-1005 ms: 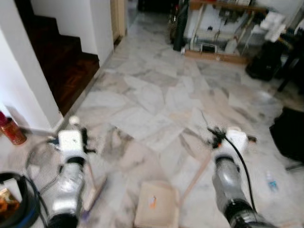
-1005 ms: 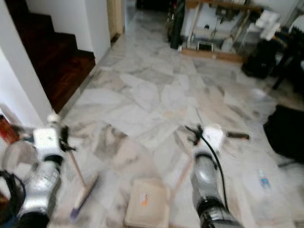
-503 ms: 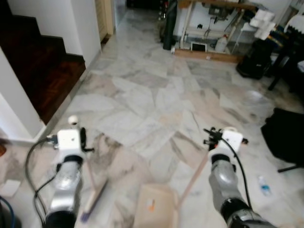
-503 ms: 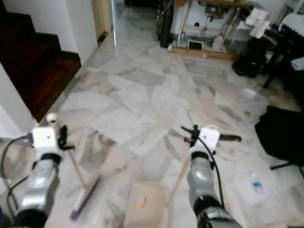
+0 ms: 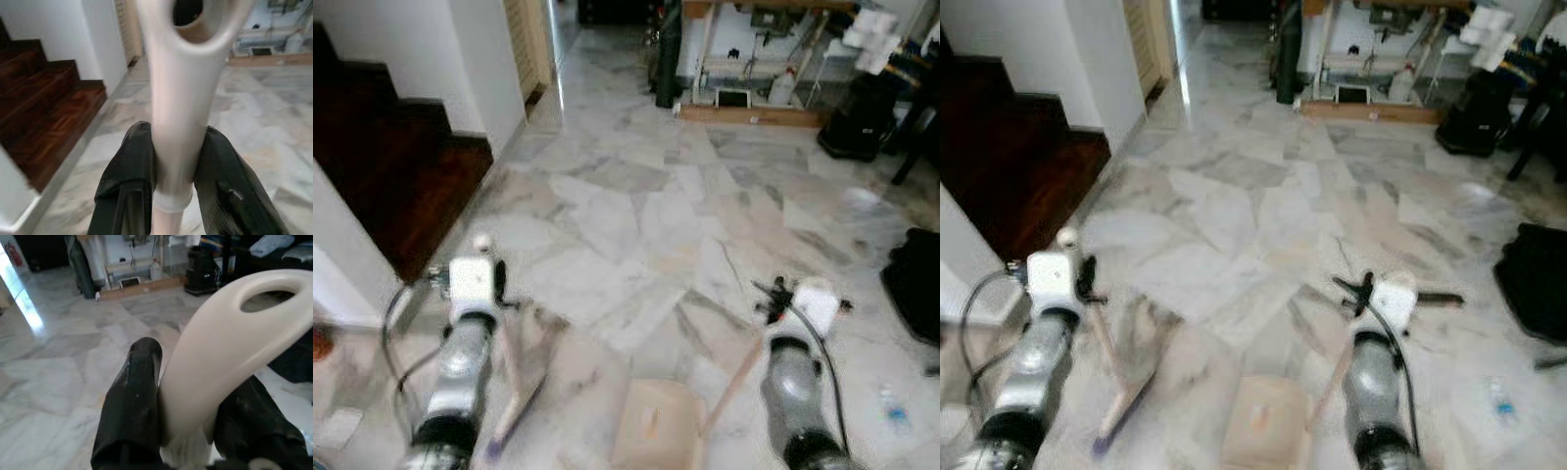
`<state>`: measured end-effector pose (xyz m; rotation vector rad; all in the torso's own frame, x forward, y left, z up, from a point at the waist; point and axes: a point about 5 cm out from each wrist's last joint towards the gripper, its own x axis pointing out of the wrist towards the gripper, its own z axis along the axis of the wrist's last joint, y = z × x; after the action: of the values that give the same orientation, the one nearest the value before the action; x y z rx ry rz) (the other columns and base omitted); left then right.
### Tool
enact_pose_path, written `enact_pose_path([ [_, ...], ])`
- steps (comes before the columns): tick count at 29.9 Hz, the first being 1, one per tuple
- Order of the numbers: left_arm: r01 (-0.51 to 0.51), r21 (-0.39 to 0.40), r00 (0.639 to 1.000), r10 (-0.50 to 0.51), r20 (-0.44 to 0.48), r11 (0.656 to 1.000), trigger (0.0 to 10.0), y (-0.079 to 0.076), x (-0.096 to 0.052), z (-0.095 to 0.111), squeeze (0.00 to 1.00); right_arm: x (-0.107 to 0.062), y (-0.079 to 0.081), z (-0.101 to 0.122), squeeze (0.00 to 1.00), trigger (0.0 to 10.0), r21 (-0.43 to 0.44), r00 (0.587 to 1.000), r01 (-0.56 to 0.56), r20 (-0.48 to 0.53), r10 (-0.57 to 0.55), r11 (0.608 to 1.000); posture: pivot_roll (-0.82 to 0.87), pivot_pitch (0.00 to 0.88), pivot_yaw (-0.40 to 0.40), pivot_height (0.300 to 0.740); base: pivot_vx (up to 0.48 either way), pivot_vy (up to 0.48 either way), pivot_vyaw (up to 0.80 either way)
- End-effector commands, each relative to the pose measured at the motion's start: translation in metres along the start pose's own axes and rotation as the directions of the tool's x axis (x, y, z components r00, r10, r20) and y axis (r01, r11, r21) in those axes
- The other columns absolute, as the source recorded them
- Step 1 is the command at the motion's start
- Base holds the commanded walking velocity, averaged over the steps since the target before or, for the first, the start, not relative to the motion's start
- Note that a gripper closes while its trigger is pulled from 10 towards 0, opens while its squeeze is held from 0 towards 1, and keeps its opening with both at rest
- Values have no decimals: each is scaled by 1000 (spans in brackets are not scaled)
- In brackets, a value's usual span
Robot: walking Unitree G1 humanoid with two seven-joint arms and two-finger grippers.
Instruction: Sweep floor
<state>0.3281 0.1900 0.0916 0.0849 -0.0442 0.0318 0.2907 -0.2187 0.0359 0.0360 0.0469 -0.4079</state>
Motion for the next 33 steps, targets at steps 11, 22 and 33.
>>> enact_pose_path([
  [11, 29, -15, 998, -29, 48, 999, 10000, -8, 22, 17, 0, 11, 25, 34, 0, 10000, -5, 985, -69, 157, 69, 998, -31, 0, 30, 740, 393, 0, 0],
  [22, 80, -27, 996, -79, 48, 996, 10000, -22, 27, 18, 0, 11, 9, 37, 0, 10000, -13, 983, -16, 184, 19, 1000, -66, 0, 72, 740, 387, 0, 0],
  [33, 69, -28, 996, -68, 61, 997, 10000, -18, 27, 18, 0, 6, -1, 38, 0, 10000, -17, 978, 10, 207, -6, 1000, -59, 0, 40, 740, 384, 0, 0],
])
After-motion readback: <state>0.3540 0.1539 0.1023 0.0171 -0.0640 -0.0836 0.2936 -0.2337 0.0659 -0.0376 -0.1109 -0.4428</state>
